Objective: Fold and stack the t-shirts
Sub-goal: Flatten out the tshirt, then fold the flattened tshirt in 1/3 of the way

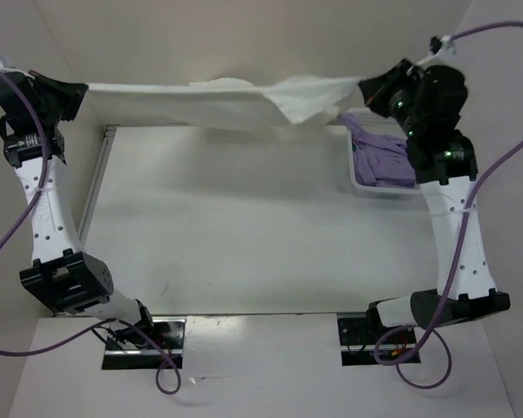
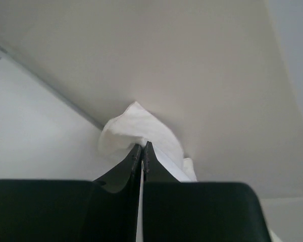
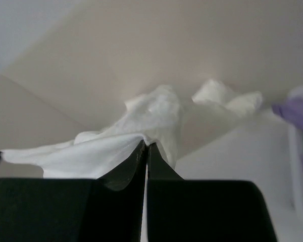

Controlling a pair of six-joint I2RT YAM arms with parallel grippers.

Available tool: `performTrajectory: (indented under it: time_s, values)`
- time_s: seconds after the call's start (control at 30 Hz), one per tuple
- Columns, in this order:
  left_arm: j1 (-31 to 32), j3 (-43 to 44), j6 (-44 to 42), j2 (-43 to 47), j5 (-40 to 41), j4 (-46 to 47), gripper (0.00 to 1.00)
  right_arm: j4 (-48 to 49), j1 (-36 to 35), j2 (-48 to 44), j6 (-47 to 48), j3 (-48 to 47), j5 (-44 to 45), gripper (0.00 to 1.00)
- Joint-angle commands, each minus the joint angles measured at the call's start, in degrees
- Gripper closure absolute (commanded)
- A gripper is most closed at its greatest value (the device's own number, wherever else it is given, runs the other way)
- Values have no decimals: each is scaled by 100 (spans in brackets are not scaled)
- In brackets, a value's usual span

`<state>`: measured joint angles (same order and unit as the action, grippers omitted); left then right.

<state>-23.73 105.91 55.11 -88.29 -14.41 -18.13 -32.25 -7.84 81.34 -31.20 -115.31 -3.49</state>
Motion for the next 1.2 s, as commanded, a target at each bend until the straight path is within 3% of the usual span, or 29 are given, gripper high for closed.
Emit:
performTrajectory:
  time_s: [0.0, 0.07, 0.23, 0.5, 0.7, 0.87, 1.03, 1.17]
  values:
    - [-71, -848, -474, 538, 412, 64, 100, -114, 72, -266, 281, 2073, 532, 100]
    - [-71, -1586, -659, 1047, 701, -127, 100, -167, 72, -1029, 229, 3383, 839, 100]
    - [-71, -3011, -896, 1673, 1282, -506, 100, -755, 72, -1699, 44, 4963, 623, 100]
    - [193, -4200, -1055, 2351, 1600, -1456, 100, -2407, 11, -2596, -219, 5316, -442, 100]
    - [553, -4446, -1380, 2834, 2373, -2291, 100, -3682, -236, -3624, -632, 6046, -1179, 100]
    - [606, -5613, -1109, 3045, 1514, -2003, 100, -3211, -350, -3073, -360, 6187, -1251, 100]
    - [606, -5616, -941, 2906, 1406, -1897, 100, -1928, -412, -1845, -439, 6134, -496, 100]
    - [238, -5616, -827, 2328, 1248, -1152, 100, -891, -464, -604, -369, 5303, -267, 100]
